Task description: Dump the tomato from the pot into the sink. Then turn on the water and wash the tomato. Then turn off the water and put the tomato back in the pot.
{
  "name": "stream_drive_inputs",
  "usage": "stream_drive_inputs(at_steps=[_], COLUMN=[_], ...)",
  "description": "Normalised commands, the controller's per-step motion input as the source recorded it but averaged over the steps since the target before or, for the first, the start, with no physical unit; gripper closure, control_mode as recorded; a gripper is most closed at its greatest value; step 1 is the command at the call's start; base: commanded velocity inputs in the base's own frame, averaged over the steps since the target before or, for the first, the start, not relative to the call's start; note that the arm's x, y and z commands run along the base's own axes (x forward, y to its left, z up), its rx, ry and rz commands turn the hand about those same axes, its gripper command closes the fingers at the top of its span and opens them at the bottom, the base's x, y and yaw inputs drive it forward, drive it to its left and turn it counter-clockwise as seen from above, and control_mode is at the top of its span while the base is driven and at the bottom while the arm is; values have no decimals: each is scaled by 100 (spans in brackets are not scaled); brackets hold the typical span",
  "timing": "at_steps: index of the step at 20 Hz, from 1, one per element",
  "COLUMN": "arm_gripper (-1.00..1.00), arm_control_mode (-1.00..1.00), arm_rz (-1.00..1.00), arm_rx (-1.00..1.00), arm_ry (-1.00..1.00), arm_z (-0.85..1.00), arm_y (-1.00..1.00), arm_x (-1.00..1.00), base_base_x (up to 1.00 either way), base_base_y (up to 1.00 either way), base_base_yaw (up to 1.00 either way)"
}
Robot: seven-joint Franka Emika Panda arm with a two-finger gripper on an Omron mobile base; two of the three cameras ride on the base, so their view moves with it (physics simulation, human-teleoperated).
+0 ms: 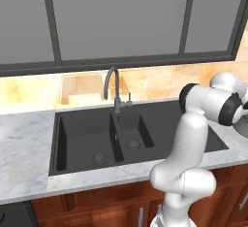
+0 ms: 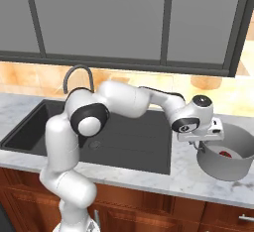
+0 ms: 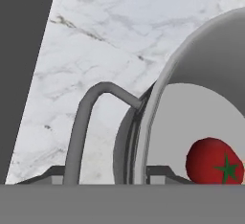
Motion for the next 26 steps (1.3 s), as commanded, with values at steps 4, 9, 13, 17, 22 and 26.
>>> stream_drive_inputs(at_steps=[4,9,13,17,22,26], arm_gripper=[100,100,100,100,100,100], arm_control_mode=[-100,-100,-100,-100,-100,-100], arm_rz=[5,9,11,11,10,11], arm_rx=[6,5,2,0,0,0], arm_ry=[14,16,9,0,0,3], arm_z=[20,45,48,33,23,17], arm_y=[37,89,100,100,100,100], arm_x=[-42,-53,-55,-60,-51,-29], base_base_x=[0,0,0,0,0,0], base_base_y=[0,0,0,0,0,0], base_base_yaw=[0,0,0,0,0,0])
